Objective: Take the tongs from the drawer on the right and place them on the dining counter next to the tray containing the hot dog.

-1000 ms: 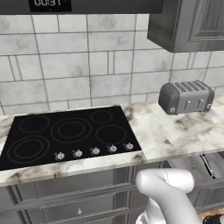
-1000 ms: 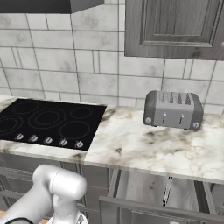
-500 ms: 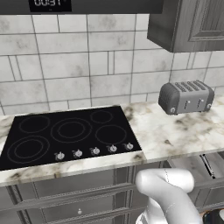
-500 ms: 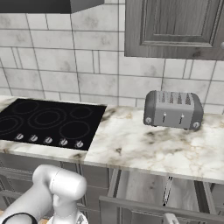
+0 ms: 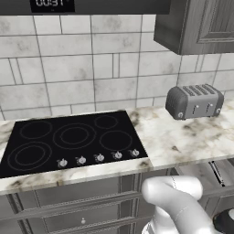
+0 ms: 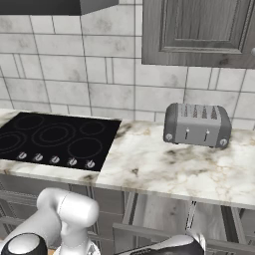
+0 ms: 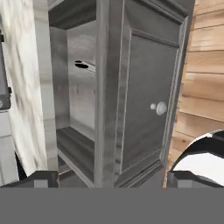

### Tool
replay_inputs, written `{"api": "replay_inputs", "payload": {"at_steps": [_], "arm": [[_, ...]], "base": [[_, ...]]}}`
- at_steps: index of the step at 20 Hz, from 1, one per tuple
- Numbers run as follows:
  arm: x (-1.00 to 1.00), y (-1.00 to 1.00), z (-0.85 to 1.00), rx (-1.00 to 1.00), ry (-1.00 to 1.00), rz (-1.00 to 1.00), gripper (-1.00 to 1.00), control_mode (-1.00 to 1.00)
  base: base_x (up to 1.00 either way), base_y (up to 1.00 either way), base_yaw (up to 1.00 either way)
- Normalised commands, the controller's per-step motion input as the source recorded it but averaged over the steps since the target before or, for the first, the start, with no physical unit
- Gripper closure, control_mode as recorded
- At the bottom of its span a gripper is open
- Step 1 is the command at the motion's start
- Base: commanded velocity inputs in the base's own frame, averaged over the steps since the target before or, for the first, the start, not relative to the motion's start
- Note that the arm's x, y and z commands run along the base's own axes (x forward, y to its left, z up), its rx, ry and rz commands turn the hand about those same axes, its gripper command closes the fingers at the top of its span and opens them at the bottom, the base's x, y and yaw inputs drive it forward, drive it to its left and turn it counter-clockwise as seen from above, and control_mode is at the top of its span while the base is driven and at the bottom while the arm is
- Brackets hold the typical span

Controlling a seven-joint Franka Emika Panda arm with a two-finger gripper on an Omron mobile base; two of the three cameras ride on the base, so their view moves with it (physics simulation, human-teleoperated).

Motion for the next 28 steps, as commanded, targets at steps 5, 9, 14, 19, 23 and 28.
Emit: {"api": "replay_inputs", "payload": {"at_steps": [5,9,14,19,23,28], "arm": [[0.26,0.03,0.0,0.0,0.11,0.02,-1.0,-1.0],[0.25,0.01,0.0,0.0,0.15,0.02,-1.0,-1.0],[0.31,0.0,0.0,0.0,0.19,0.03,-1.0,-1.0],[0.3,0.02,0.0,-0.01,0.19,0.03,-1.0,-1.0],[0.23,0.07,-0.07,-0.02,0.18,0.03,-1.0,-1.0],[0.23,0.04,-0.1,-0.01,0.13,0.02,-1.0,-1.0]], "base": [[0.0,0.0,0.0],[0.0,0.0,0.0],[0.0,0.0,0.0],[0.0,0.0,0.0],[0.0,0.0,0.0],[0.0,0.0,0.0]]}}
